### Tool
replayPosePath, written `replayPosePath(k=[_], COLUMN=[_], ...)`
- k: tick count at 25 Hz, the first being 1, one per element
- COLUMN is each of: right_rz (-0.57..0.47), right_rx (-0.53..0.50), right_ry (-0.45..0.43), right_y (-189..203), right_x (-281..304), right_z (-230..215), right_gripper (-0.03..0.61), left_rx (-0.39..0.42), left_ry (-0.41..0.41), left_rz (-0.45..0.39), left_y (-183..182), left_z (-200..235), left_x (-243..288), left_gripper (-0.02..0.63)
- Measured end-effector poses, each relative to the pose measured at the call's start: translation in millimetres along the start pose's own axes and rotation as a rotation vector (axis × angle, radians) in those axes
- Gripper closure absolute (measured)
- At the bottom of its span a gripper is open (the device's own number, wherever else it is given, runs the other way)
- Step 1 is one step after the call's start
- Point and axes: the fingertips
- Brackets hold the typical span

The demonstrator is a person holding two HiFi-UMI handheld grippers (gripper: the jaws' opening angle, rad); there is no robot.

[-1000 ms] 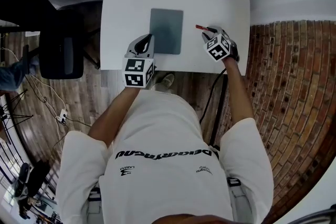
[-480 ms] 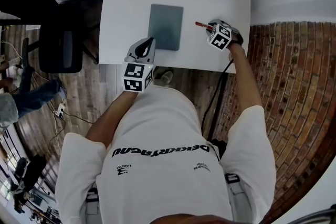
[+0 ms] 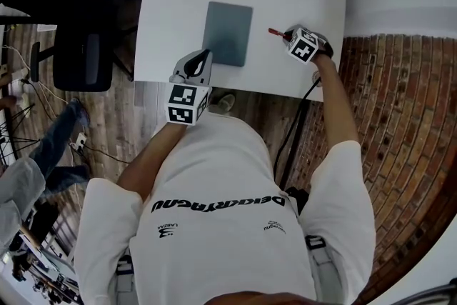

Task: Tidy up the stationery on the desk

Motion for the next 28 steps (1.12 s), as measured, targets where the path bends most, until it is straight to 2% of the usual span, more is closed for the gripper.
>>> replayPosePath(k=[3,5,12,17,22,25,28], right_rz=[-0.005,-0.03,-0.227,-0.34,-0.391,-0.409,-0.421], right_rx=[0.028,0.095,0.581,0.869,1.139,1.26,1.314], right_ry=[0.001,-0.004,-0.041,-0.084,-0.179,-0.225,-0.247], right_y=[-2,-6,-22,-31,-42,-50,-60], right_x=[-3,-8,-36,-42,-39,-33,-29], right_z=[-1,-3,-11,-6,13,24,31], right_gripper=[0.528,0.528,0.526,0.526,0.526,0.526,0.526], left_rx=[0.009,0.013,0.018,0.025,0.038,0.053,0.06], left_ry=[0.003,0.003,0.004,-0.002,-0.001,-0.002,-0.002], left_rz=[-0.005,-0.009,-0.017,-0.019,-0.02,-0.019,-0.018], left_y=[-2,-2,-6,-7,-7,-7,-5], left_z=[-3,-3,-1,0,0,-2,-2], left_x=[0,0,-2,-3,-5,-5,-7], left_gripper=[0.615,0.615,0.615,0.615,0.615,0.615,0.615])
Point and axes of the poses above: the fingertips, and each gripper's own axes: x forward along the fingers, z to its left, y out of its underside, and after that the axes turned 13 degrees about x, right-handed
